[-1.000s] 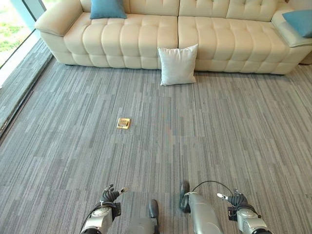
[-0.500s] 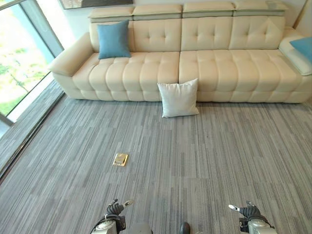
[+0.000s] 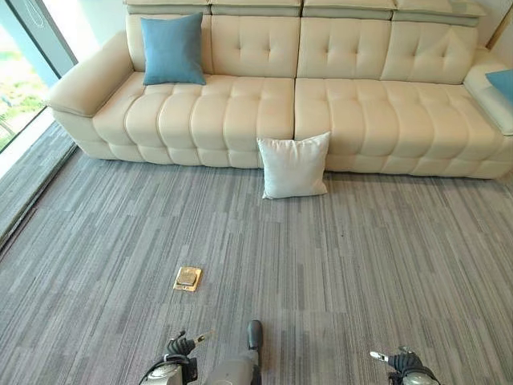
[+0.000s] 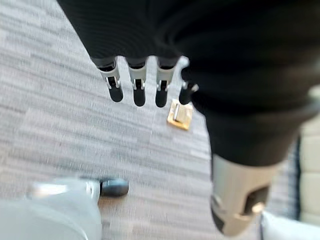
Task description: Pick up all the scattered cushions and arrange them neatly on the sofa.
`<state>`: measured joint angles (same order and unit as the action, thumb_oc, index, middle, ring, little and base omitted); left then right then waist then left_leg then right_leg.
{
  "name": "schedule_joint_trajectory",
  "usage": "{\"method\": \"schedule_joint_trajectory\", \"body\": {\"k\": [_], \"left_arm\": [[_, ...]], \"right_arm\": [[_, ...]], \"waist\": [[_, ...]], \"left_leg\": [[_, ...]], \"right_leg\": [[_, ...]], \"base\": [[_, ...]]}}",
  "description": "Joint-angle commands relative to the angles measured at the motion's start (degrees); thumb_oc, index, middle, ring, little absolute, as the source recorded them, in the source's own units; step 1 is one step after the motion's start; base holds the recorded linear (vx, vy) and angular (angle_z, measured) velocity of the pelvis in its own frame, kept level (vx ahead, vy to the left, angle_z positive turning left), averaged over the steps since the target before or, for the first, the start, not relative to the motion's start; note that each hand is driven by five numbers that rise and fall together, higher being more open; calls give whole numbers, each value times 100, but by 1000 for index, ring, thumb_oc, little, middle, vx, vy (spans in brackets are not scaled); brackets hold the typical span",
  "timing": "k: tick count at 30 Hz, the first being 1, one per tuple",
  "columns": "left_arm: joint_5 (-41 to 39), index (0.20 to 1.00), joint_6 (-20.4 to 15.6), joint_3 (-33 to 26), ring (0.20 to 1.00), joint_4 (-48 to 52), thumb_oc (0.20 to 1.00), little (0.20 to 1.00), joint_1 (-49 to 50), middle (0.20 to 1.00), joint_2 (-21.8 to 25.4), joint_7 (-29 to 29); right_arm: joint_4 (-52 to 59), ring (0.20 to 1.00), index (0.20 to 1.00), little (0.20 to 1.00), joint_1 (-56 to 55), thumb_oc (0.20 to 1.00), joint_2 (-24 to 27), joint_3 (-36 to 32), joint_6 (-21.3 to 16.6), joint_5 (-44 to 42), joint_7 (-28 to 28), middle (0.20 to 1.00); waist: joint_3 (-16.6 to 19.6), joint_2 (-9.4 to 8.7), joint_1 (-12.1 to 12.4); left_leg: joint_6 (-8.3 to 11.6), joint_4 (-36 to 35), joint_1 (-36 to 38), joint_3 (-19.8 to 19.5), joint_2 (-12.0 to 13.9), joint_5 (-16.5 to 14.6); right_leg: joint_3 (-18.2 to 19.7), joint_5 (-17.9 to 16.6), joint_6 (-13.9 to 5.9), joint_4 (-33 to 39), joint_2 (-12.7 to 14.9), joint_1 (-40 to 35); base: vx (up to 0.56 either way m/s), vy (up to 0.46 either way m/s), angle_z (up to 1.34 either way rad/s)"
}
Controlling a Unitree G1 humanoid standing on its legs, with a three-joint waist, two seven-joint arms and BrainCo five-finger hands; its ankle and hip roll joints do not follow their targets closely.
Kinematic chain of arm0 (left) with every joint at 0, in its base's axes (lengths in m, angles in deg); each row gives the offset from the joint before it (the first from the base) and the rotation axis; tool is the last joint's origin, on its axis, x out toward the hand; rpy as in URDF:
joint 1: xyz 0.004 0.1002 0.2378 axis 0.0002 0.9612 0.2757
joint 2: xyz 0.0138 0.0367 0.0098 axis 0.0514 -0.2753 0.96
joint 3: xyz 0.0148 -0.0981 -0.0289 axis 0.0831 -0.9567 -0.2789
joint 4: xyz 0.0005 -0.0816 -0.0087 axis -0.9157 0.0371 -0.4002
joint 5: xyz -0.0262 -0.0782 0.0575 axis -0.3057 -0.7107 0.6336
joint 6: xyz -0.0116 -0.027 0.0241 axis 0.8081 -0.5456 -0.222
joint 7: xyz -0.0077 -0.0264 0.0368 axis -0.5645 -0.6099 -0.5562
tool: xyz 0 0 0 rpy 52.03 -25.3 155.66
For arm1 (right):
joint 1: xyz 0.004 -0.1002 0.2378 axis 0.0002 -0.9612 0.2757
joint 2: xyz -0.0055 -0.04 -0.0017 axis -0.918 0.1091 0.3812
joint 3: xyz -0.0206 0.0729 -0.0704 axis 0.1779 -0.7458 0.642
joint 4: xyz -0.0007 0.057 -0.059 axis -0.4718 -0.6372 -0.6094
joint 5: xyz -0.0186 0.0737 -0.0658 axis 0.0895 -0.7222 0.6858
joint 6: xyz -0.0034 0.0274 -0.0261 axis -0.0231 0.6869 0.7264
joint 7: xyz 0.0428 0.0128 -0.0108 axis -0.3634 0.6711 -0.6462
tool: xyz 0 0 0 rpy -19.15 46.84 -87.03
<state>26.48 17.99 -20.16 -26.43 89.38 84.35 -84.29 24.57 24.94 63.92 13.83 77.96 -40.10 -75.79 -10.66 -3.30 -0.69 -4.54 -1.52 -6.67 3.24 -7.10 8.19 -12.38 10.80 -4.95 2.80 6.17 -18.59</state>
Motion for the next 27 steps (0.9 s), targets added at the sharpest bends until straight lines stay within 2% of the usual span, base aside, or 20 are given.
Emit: {"method": "schedule_joint_trajectory", "body": {"k": [1,2,3,7,9,11,13,14,15,17,19,21,23,25,27], "left_arm": [[185,1000,-68,111,1000,-19,1000,1000,-126,1000,30,8],[215,1000,-70,114,1000,13,1000,1000,-169,1000,79,-21],[215,1000,-69,114,1000,13,1000,1000,-170,1000,80,-21],[143,1000,-77,123,1000,140,1000,1000,-298,1000,189,-86],[106,1000,-78,141,1000,159,1000,1000,-346,1000,180,-105],[83,1000,-102,159,1000,176,1000,1000,-382,1000,155,-105],[96,1000,-118,174,1000,128,1000,1000,-440,1000,125,-65],[119,1000,-115,182,1000,102,1000,1000,-477,1000,85,-35],[119,1000,-116,183,1000,102,1000,1000,-479,1000,85,-35],[174,1000,-137,170,1000,68,1000,1000,-529,1000,76,-19],[195,1000,-156,130,1000,18,1000,1000,-570,1000,79,5],[204,1000,-186,149,1000,107,1000,1000,-558,1000,62,15],[212,1000,-185,160,1000,50,1000,1000,-537,1000,-6,46],[66,1000,-181,169,1000,25,1000,1000,-533,1000,-104,9],[-11,1000,-175,198,1000,-1,1000,1000,-527,1000,-154,17]], "right_arm": [[183,1000,1000,1000,140,1000,195,143,-24,164,-8,1000],[172,1000,1000,1000,204,1000,147,179,-43,181,-34,1000],[171,1000,1000,1000,206,1000,146,179,-43,181,-34,1000],[194,1000,1000,1000,335,1000,136,253,-21,242,-58,1000],[145,1000,1000,1000,354,1000,112,243,-4,227,-23,1000],[61,1000,1000,1000,352,1000,103,214,8,190,-32,1000],[-17,1000,1000,1000,352,1000,94,167,8,142,-28,1000],[-79,1000,1000,1000,354,1000,86,131,13,118,-24,1000],[-79,1000,1000,1000,354,1000,86,130,13,118,-24,1000],[-172,1000,1000,1000,325,1000,60,76,30,89,-27,1000],[-186,1000,1000,1000,273,1000,50,44,50,111,-35,1000],[-203,1000,1000,1000,210,1000,80,23,69,179,-45,1000],[-244,1000,1000,1000,126,1000,89,12,46,151,-71,1000],[-246,1000,1000,1000,102,1000,143,-24,19,71,-49,1000],[-225,1000,1000,1000,86,1000,200,-53,-14,-9,-39,1000]], "waist": [[186,147,99],[198,104,144],[203,100,154],[-88,119,118],[-202,207,88],[-257,311,58],[-325,407,44],[-360,425,13],[-358,432,20],[-339,370,-10],[-319,348,-68],[-248,345,-122],[-108,367,-161],[-23,463,-232],[11,521,-265]], "left_leg": [[666,-348,249,-2,451,-208],[504,-348,418,80,416,-398],[502,-348,412,91,414,-399],[195,-348,892,282,291,-725],[137,-348,1087,331,294,-848],[134,-348,1257,383,346,-942],[183,-348,1444,443,401,-1050],[254,-348,1586,465,426,-1142],[255,-348,1583,472,434,-1142],[323,-348,1725,512,385,-1253],[405,-348,1904,511,392,-1360],[436,-348,2084,437,386,-1472],[478,-348,2278,332,443,-1497],[579,-201,2402,229,611,-1315],[714,253,2286,175,707,-1099]], "right_leg": [[402,-27,136,-261,-440,376],[502,-206,-3,-1186,-323,729],[514,-190,-5,-1218,-317,752],[549,-1299,-212,-3576,34,1895],[461,-1208,-104,-4038,155,2277],[386,-972,-15,-3822,106,2641],[294,-822,-8,-3044,-48,2798],[365,-998,-125,-1766,-254,2815],[369,-1021,-123,-1732,-266,2804],[547,-1384,-304,-463,-421,2864],[464,-1561,-418,219,-466,2814],[338,-1561,-425,189,-469,2791],[376,-1589,-292,132,-504,2617],[318,-1444,-148,-163,-564,2533],[232,-1288,-22,-285,-570,2436]], "base": [[512,271,-11],[360,204,-25],[303,207,-44],[188,186,-22],[216,160,-13],[246,92,-22],[321,-5,-22],[285,-45,-17],[308,-76,-12],[310,-80,-23],[495,-131,-13],[501,-143,9],[457,-147,40],[513,-196,53],[445,-212,33]]}}
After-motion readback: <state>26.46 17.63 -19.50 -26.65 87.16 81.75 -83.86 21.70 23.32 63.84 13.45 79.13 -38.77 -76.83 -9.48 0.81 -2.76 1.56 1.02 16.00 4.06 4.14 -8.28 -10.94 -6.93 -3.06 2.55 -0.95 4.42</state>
